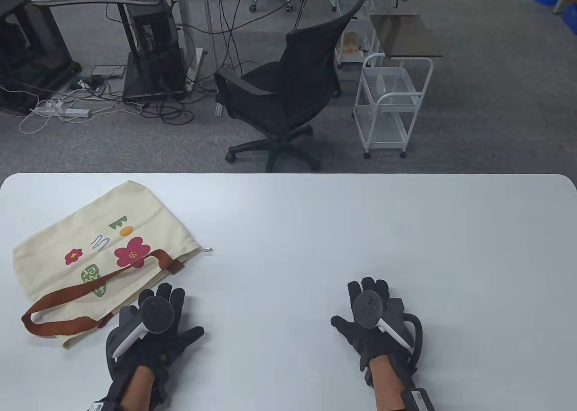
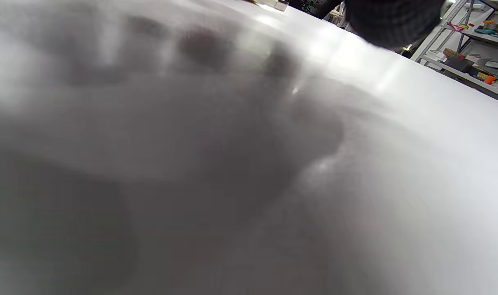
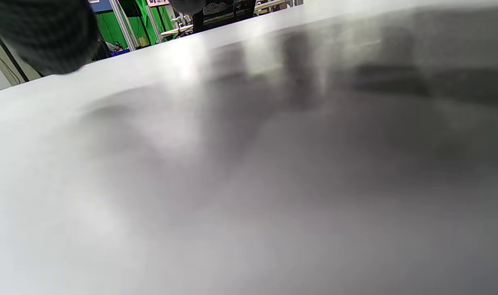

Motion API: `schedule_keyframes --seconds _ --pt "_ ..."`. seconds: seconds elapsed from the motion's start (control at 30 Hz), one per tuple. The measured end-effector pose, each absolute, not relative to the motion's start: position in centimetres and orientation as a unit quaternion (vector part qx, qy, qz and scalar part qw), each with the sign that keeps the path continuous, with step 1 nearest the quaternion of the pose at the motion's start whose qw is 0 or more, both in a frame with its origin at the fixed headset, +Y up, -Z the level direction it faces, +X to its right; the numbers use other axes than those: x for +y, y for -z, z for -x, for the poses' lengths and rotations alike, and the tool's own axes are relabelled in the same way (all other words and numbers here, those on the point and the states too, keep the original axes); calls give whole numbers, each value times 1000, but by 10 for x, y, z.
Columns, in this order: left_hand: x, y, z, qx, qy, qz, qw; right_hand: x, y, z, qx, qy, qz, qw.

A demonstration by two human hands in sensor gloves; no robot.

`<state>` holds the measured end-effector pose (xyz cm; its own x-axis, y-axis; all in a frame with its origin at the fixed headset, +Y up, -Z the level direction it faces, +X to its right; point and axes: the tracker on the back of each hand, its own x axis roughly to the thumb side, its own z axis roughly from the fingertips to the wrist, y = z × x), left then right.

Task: Zip the canvas bag

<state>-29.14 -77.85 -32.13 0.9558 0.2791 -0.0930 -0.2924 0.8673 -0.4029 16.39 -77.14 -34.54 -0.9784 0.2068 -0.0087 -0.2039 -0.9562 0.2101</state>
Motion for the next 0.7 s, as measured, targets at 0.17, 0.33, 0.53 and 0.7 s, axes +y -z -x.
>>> schedule_keyframes --seconds 0.17,0.33,0.53,0.7 --pt "-778 321 291 18 -142 209 967 -769 344 -162 102 -989 -12 103" --pt "-779 321 291 18 -144 208 967 -767 345 -160 97 -989 -17 106" --pt "-778 319 293 18 -154 198 968 -766 345 -158 93 -989 -26 108" --pt "-776 317 295 23 -168 190 967 -764 344 -156 89 -989 -33 112"
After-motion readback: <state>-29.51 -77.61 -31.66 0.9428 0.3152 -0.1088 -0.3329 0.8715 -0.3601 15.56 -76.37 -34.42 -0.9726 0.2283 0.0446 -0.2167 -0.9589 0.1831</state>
